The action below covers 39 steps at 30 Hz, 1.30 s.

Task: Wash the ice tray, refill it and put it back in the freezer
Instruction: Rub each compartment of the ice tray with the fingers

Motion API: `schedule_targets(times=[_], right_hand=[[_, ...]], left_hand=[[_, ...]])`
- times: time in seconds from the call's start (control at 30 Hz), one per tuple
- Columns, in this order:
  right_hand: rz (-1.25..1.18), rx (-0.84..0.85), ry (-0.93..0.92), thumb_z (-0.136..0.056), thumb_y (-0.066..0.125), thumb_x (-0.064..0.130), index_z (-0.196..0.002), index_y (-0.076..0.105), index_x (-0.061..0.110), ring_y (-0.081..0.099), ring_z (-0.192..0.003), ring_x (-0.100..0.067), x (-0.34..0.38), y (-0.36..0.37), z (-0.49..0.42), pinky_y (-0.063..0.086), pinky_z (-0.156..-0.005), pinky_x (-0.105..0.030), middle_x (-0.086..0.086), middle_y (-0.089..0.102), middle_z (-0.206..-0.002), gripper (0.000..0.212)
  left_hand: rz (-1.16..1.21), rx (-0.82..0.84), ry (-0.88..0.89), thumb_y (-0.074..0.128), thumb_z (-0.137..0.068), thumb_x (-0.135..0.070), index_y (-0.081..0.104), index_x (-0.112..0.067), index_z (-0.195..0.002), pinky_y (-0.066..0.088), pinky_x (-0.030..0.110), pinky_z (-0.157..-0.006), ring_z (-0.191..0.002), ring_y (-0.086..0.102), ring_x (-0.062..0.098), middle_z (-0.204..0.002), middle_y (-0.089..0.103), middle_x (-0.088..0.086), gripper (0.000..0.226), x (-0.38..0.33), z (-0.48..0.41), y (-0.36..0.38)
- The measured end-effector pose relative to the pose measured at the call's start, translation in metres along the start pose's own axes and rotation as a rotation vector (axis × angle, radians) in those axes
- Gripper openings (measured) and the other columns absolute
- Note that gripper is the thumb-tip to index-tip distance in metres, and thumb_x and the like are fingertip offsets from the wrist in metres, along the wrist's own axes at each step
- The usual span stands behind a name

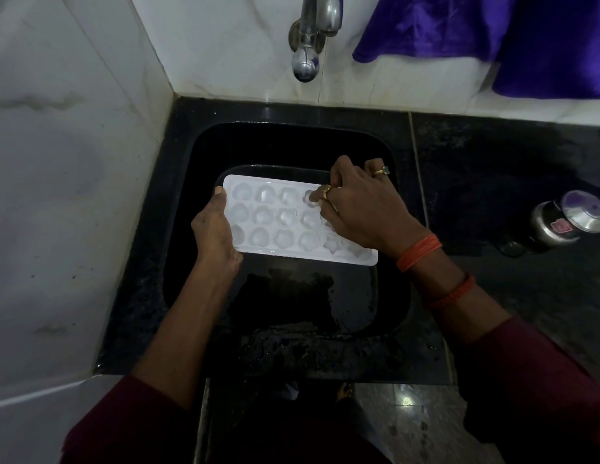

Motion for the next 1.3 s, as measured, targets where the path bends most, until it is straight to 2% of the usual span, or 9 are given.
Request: schedule_targets(times=[0.2,0.37,0.57,0.73,0.97,1.1,1.3], right_hand=[[-0.048,-0.077,0.027,-0.095,0.026,0.044,-0.099,0.075,0.022,0.055,-0.079,-0.016,0.001,-0.009,0.006,0.024,-0.092,-0.038,-0.002,0.05,-0.106,0.054],[-0.144,-0.152,0.024,-0.096,0.037,0.039,-0.102,0.073,0.03,0.057,-0.08,-0.014,0.004,-0.016,0.015,0.027,-0.091,-0.039,0.0,0.05,-0.105,0.038],[-0.182,-0.203,0.0,-0.096,0.043,0.039,-0.1,0.074,0.032,0.054,-0.078,-0.014,0.01,-0.019,0.023,0.028,-0.089,-0.037,0.001,0.051,-0.104,0.032],[-0.151,-0.149,-0.01,-0.096,0.034,0.043,-0.1,0.076,0.028,0.06,-0.081,-0.018,0.017,-0.014,0.023,0.027,-0.089,-0.039,-0.001,0.052,-0.105,0.045],[-0.058,-0.098,-0.017,-0.099,0.037,0.043,-0.092,0.076,0.026,0.057,-0.075,-0.019,0.026,-0.004,0.022,0.027,-0.09,-0.041,-0.001,0.052,-0.1,0.044],[-0.057,-0.093,-0.023,-0.099,0.038,0.042,-0.093,0.077,0.024,0.057,-0.073,-0.022,0.028,-0.003,0.023,0.026,-0.088,-0.041,-0.002,0.052,-0.098,0.043],[-0.078,-0.134,0.002,-0.096,0.045,0.035,-0.081,0.076,0.019,0.055,-0.067,-0.022,0.029,-0.01,0.023,0.025,-0.086,-0.039,-0.004,0.054,-0.094,0.039]], left_hand=[[-0.007,0.008,0.013,0.06,-0.102,-0.039,0.073,-0.01,-0.117,0.065,0.049,-0.076,-0.093,0.077,0.03,-0.106,0.079,0.009,0.035,-0.001,-0.001,0.0],[-0.001,-0.002,0.009,0.061,-0.102,-0.04,0.073,-0.011,-0.115,0.065,0.05,-0.076,-0.094,0.077,0.03,-0.106,0.079,0.009,0.034,-0.002,-0.002,0.0],[-0.013,0.001,0.017,0.06,-0.102,-0.039,0.073,-0.011,-0.114,0.064,0.051,-0.077,-0.094,0.077,0.031,-0.106,0.079,0.009,0.034,-0.002,0.0,-0.001],[-0.007,0.001,0.018,0.06,-0.102,-0.039,0.072,-0.01,-0.117,0.065,0.046,-0.072,-0.095,0.077,0.031,-0.108,0.078,0.01,0.035,-0.002,0.002,-0.001],[-0.003,-0.005,0.017,0.059,-0.103,-0.04,0.072,-0.009,-0.118,0.065,0.042,-0.067,-0.095,0.077,0.031,-0.11,0.078,0.011,0.037,-0.002,0.004,-0.003],[0.015,-0.007,0.019,0.06,-0.102,-0.039,0.072,-0.008,-0.119,0.065,0.045,-0.072,-0.099,0.076,0.032,-0.112,0.077,0.012,0.036,-0.001,0.004,-0.004],[0.006,-0.013,0.022,0.06,-0.103,-0.038,0.071,-0.009,-0.118,0.064,0.05,-0.078,-0.098,0.076,0.032,-0.113,0.077,0.012,0.035,-0.002,0.007,-0.002]])
Point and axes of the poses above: each hand's wrist, its own z-axis away from the middle knuckle, its own y-axis out of the palm, x = y × z, the point moved 7 cm from there along -z, towards the middle knuckle
